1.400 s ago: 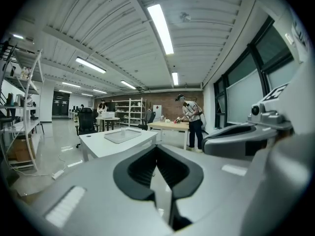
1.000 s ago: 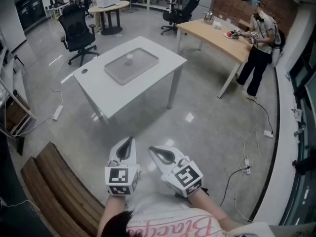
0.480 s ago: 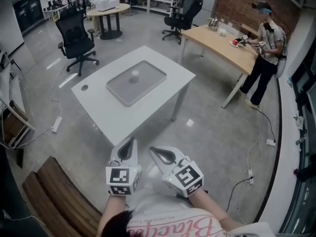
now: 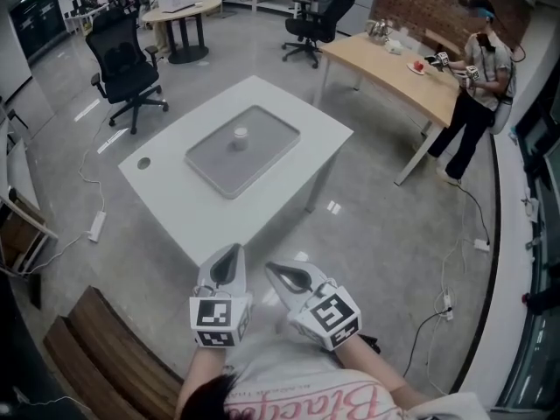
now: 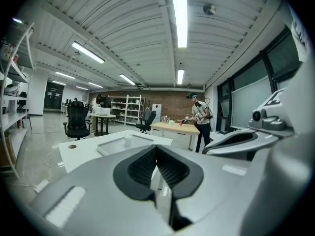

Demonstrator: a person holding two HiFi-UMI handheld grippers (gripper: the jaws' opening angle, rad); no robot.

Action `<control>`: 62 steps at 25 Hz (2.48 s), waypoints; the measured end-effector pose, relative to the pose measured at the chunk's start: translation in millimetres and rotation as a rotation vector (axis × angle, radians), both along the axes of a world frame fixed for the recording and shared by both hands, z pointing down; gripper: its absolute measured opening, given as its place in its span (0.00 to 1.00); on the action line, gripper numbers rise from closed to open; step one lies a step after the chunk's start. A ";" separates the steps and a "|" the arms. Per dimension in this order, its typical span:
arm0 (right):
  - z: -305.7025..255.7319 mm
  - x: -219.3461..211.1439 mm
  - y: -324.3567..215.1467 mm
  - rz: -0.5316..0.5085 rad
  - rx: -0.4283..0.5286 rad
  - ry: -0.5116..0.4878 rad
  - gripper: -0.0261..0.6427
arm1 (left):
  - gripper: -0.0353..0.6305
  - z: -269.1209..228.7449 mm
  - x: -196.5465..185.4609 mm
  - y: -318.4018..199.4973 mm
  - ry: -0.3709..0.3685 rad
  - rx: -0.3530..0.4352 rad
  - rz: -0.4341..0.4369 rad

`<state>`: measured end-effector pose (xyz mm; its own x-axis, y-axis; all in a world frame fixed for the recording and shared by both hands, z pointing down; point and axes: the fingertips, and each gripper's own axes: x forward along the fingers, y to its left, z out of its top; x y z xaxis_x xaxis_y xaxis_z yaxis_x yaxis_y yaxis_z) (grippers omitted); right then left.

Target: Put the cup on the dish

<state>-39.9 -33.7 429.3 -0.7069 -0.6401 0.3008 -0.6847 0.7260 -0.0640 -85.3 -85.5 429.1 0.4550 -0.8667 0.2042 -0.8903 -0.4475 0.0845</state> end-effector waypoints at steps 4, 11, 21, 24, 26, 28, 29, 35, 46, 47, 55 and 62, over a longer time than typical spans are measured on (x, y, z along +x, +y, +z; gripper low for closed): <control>2.2 -1.3 -15.5 -0.002 -0.010 -0.006 0.04 | 0.05 6.9 -3.5 -16.1 0.003 -0.017 -0.009; 0.5 6.0 -63.5 -0.011 -0.013 -0.023 0.04 | 0.05 6.0 5.3 -59.3 -0.015 0.004 0.003; 0.5 16.4 -154.8 -0.044 -0.021 -0.022 0.04 | 0.22 22.9 16.7 -154.2 -0.046 -0.025 -0.010; 2.1 21.4 -181.0 -0.057 -0.033 -0.022 0.04 | 0.30 31.0 19.0 -187.5 -0.063 -0.033 -0.033; 3.3 24.3 -200.0 -0.066 -0.039 -0.020 0.04 | 0.33 42.7 20.7 -211.8 -0.072 -0.060 -0.048; 3.6 25.9 -218.7 -0.075 -0.042 -0.016 0.04 | 0.35 57.9 21.6 -234.4 -0.081 -0.096 -0.058; 3.6 26.1 -227.4 -0.080 -0.043 -0.015 0.04 | 0.35 65.2 21.8 -244.3 -0.089 -0.113 -0.062; 10.6 27.0 -266.6 -0.109 -0.065 0.002 0.04 | 0.42 112.2 17.3 -291.0 -0.147 -0.209 -0.105; 28.0 37.8 -301.8 -0.130 -0.113 0.046 0.04 | 0.44 170.3 15.1 -341.1 -0.248 -0.276 -0.141; 29.0 38.5 -303.5 -0.129 -0.115 0.049 0.04 | 0.44 169.7 15.5 -345.6 -0.260 -0.278 -0.136; 33.8 40.5 -309.7 -0.141 -0.124 0.067 0.04 | 0.44 163.5 19.2 -367.1 -0.251 -0.288 -0.124; 20.1 32.3 -310.0 -0.133 -0.115 -0.006 0.04 | 0.44 133.3 15.9 -357.4 -0.226 -0.246 -0.128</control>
<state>-7.5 -343.7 449.3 -0.7849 -0.5025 0.3625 -0.5827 0.7976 -0.1560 -69.4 -442.9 562.4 0.2650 -0.8264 0.4969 -0.9465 -0.3214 -0.0299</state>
